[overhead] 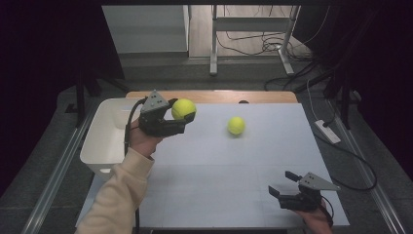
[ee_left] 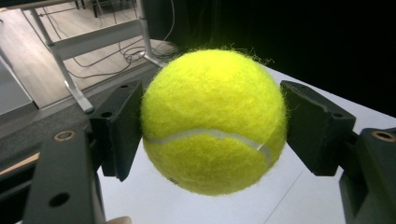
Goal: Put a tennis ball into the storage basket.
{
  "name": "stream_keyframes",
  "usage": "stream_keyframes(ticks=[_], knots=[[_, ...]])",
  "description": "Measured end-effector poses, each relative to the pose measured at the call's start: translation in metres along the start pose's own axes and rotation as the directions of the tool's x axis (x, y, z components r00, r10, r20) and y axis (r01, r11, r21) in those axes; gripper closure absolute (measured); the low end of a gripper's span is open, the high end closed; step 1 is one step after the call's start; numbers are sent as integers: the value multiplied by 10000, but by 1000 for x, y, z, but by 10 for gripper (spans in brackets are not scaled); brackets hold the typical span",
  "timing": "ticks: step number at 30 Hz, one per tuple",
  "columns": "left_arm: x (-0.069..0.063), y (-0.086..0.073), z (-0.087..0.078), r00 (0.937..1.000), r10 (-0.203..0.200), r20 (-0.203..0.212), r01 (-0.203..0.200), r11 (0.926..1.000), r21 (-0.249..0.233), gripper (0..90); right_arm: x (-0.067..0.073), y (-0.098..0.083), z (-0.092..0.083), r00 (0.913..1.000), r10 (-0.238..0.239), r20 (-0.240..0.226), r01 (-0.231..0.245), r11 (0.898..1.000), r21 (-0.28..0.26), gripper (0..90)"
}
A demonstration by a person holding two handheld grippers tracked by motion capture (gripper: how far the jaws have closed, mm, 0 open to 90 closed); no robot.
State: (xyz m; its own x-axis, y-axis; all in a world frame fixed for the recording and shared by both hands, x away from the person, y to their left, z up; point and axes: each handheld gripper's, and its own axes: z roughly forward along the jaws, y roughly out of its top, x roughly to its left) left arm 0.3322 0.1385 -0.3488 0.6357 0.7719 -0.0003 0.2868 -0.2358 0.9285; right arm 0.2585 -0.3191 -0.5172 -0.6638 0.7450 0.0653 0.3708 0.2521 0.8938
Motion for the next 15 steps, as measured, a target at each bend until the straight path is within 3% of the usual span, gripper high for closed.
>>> stream_keyframes(ticks=[15], knots=[[9,-2,-5,9993,-158,-327,157,9999,-44,268,0,0,0,10000,2,10,-2,10000,-11,108]])
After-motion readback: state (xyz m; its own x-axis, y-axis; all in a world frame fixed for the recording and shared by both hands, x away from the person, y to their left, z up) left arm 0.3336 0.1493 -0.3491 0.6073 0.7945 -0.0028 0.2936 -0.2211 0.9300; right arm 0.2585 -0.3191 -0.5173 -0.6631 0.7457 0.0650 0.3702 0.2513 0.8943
